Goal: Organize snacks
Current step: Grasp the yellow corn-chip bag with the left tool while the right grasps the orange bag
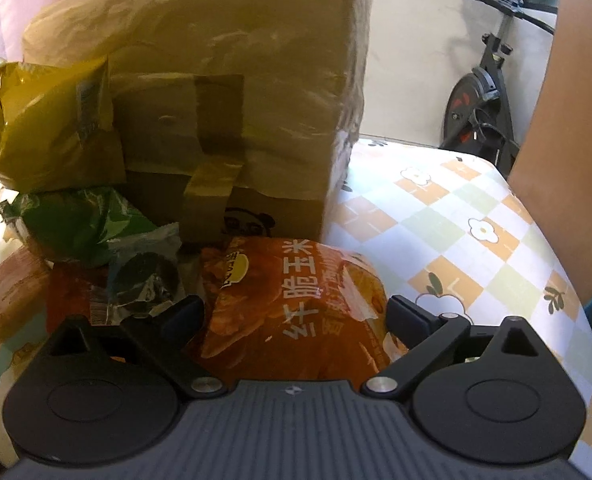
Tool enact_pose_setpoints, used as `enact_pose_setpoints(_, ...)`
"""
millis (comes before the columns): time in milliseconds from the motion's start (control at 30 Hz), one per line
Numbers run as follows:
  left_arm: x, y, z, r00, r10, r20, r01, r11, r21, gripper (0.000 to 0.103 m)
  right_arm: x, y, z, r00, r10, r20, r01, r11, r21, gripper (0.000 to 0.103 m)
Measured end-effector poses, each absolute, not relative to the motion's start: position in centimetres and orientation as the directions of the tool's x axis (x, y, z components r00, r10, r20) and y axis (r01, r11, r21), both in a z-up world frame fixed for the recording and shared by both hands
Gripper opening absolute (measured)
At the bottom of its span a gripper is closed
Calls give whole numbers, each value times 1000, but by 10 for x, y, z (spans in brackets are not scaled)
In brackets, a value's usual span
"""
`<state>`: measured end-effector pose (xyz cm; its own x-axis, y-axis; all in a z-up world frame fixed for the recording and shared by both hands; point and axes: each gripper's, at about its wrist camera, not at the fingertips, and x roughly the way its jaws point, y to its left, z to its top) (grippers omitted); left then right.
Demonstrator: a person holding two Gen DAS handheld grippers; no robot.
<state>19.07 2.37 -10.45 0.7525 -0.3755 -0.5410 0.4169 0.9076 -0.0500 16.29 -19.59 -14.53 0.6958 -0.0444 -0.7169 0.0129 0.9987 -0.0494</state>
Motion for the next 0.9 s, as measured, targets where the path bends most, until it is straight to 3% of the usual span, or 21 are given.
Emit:
enact_pose_setpoints(400,198,13,-99,768,-389,-508,487,870,71,82,161,-205,-148,703,-29,-710,15,1000,-26,90)
enact_pose_setpoints(900,211,-20,-115,675,-490,-552,652,746,135,86,162,-209,-150,705,-10,-709,15,1000,2,82)
